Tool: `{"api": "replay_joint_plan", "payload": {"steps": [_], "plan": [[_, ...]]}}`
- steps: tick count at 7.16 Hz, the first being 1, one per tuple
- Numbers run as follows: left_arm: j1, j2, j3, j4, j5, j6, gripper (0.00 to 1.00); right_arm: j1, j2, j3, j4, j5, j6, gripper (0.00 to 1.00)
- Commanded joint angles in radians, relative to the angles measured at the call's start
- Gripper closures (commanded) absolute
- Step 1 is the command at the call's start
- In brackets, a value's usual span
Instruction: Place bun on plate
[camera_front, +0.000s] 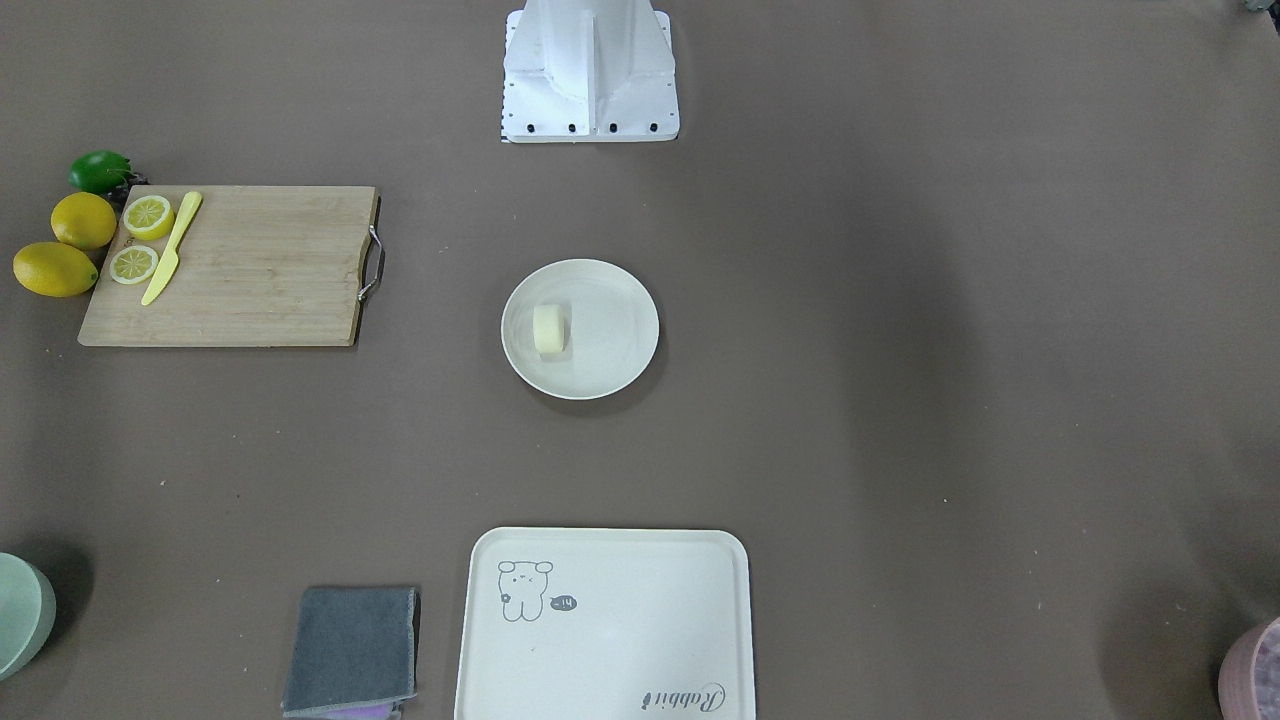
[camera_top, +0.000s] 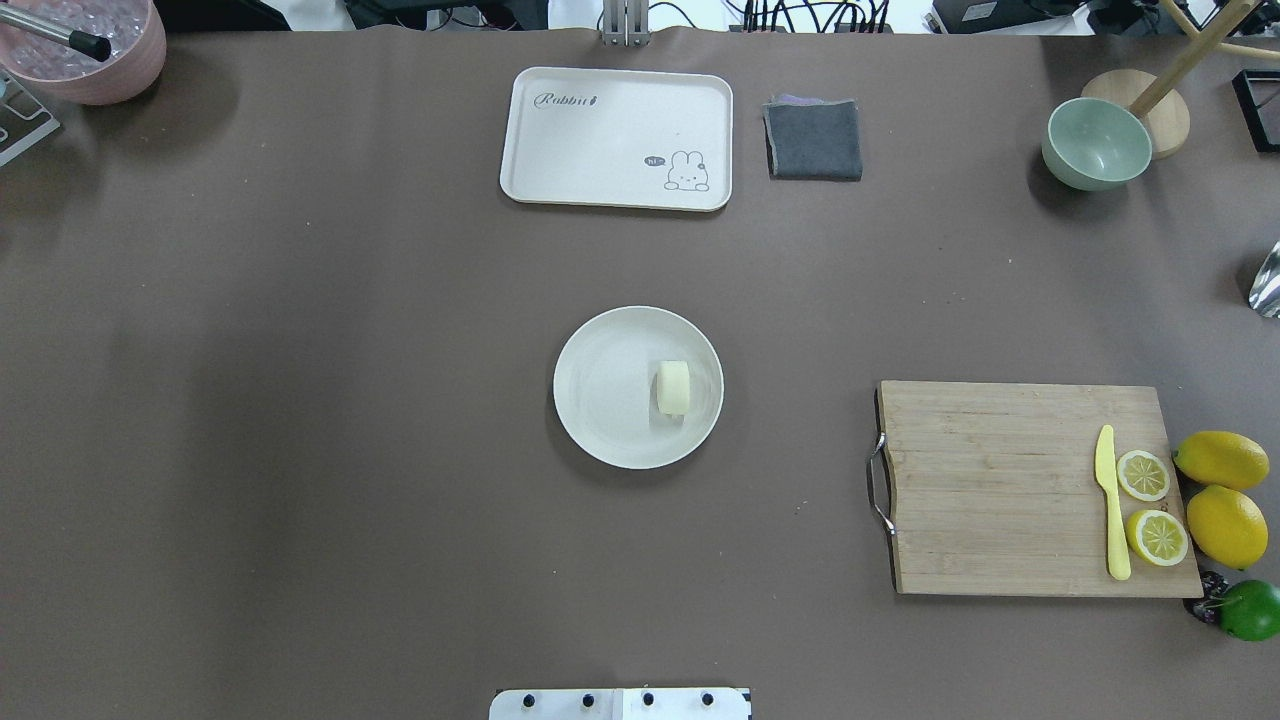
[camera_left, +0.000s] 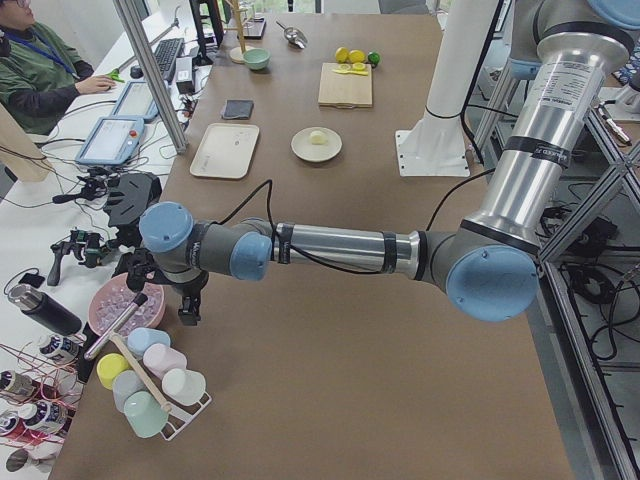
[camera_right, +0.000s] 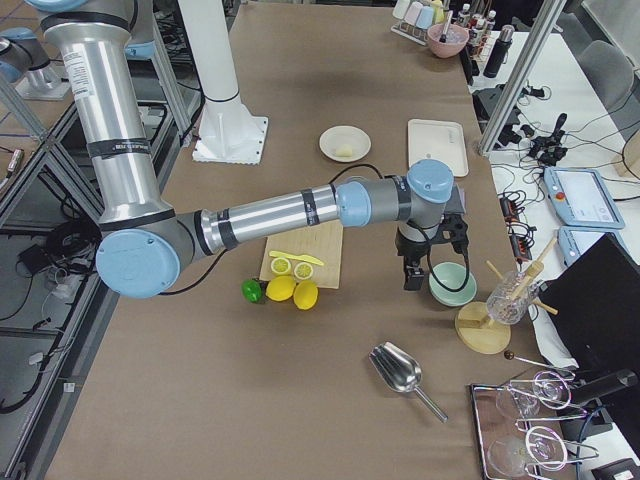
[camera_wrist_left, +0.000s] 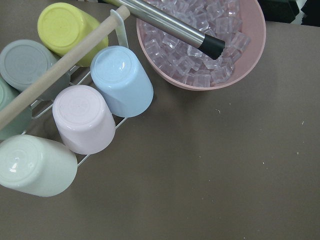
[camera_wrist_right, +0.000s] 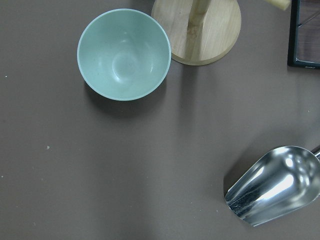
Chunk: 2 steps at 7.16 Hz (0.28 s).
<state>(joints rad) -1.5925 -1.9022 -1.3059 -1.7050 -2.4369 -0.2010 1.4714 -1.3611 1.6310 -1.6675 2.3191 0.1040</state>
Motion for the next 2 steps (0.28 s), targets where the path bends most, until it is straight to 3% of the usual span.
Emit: {"api": "replay_joint_plan", "payload": {"steps": [1, 2], "plan": [[0.0, 0.003, -0.003, 0.002, -0.004, 0.0, 0.02, -0.002, 0.008, -0.01, 0.012, 0.0, 0.002, 0.0], [0.0, 0.003, -0.004, 0.008, -0.037, -0.001, 0.02, -0.002, 0.008, -0.004, 0.012, 0.003, 0.003, 0.0]]}}
